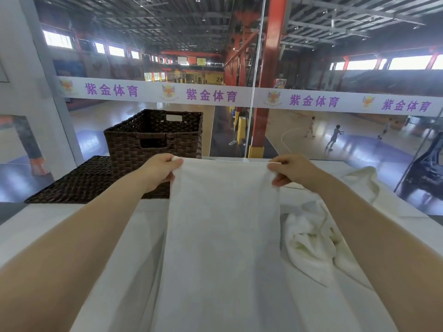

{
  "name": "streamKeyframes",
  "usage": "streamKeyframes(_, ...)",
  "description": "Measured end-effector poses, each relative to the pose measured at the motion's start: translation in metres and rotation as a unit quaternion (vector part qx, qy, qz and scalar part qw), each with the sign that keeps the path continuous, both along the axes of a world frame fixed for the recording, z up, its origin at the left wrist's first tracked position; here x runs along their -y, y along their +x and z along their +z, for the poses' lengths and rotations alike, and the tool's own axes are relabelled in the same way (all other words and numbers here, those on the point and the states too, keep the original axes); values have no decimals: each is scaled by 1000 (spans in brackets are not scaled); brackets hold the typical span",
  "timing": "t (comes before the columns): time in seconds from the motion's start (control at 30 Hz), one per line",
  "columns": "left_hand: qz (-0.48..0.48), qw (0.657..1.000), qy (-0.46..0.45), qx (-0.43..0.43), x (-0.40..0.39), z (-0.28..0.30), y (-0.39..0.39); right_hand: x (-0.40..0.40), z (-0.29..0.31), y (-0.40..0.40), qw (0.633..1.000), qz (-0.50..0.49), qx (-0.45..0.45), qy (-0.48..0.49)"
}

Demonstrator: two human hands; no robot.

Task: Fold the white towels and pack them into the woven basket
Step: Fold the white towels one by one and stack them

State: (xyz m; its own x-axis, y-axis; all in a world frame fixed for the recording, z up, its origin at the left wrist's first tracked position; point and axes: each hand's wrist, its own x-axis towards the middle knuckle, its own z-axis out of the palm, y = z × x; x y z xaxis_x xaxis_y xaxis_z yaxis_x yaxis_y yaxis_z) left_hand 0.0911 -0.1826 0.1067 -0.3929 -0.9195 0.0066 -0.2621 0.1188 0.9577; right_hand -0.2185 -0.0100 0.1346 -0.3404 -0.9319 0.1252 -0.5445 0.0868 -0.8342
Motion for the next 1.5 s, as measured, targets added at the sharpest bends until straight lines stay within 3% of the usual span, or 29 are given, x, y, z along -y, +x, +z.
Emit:
streamKeyframes(0.17,-3,1000,-7,-20,-28,10,18,-25,11,16,1000,5,7,-11)
streamKeyframes(0.3,-17,996,-4,-84,-66,11,41,-64,11,34,999,9,25,-30)
streamKeyframes(0.4,-38,992,-52,-111,-109,-8,68,-109,-7,51,999,12,37,-34)
streamKeyframes(0.53,-70,992,-96,-36,-172,-57,109,-170,-57,75,999,20,44,-8)
streamKeyframes(0.7,-99,995,-15,28,-229,-129,146,-226,-130,100,996,28,81,26)
streamKeyframes(0.8,-109,993,-6,35,-249,-158,151,-241,-160,105,997,42,57,34)
streamKeyframes(1.13,-219,964,-127,83,-255,-171,167,-261,-190,103,996,88,30,-11)
streamKeyframes(1.33,-239,935,-222,137,-257,-182,176,-267,-200,97,987,145,-66,-8)
streamKeyframes(1.5,-233,851,-390,263,-262,-187,192,-280,-207,81,941,198,-273,-16)
